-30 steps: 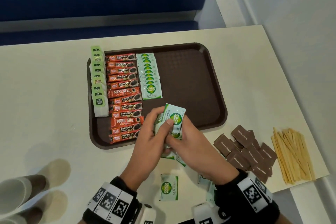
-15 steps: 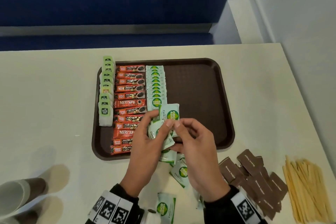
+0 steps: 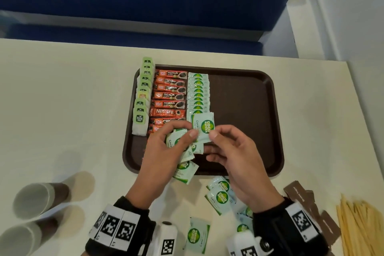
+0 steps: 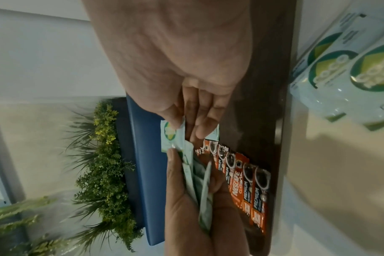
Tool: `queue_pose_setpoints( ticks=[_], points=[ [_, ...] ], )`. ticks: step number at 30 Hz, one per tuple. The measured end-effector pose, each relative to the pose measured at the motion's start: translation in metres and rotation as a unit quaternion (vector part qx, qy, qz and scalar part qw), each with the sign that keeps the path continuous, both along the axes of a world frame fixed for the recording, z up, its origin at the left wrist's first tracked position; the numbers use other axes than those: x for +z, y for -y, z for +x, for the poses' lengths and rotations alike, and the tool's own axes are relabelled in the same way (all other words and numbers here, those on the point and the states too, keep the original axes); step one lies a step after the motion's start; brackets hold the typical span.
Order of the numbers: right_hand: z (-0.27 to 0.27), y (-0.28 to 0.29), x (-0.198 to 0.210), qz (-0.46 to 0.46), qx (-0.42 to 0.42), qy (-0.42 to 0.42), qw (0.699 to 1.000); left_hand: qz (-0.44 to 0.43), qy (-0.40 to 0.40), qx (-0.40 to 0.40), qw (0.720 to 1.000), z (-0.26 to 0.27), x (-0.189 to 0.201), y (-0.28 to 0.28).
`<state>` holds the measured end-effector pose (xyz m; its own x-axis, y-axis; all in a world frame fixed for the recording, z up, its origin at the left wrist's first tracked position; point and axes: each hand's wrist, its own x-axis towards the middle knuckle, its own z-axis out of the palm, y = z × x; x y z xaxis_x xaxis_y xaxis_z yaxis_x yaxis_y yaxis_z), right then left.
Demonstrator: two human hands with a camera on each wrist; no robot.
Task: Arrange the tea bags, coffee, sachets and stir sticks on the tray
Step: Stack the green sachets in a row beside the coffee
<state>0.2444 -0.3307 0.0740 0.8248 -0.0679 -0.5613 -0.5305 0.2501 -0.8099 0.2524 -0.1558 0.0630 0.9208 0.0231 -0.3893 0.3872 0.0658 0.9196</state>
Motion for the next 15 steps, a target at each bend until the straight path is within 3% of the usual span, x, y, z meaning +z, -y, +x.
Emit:
queue_pose_setpoints(
  ticks=[8,12,15],
  points=[
    [0.010,0.002,-0.004,-0.067,0.045,0.063,0.995,0.028,-0.049,-0.016,0.998,0.008,-0.003,-0.012],
    [0.025,0.022,-0.017,-0.175,0.016,0.081,0.981,0.028,-0.073,0.019,0.997,0.009,-0.005,-0.020],
    [0.034,0.030,-0.035,-0.263,0.086,0.079,0.958,0.017,-0.080,0.046,0.996,0.009,-0.006,-0.028]
  ],
)
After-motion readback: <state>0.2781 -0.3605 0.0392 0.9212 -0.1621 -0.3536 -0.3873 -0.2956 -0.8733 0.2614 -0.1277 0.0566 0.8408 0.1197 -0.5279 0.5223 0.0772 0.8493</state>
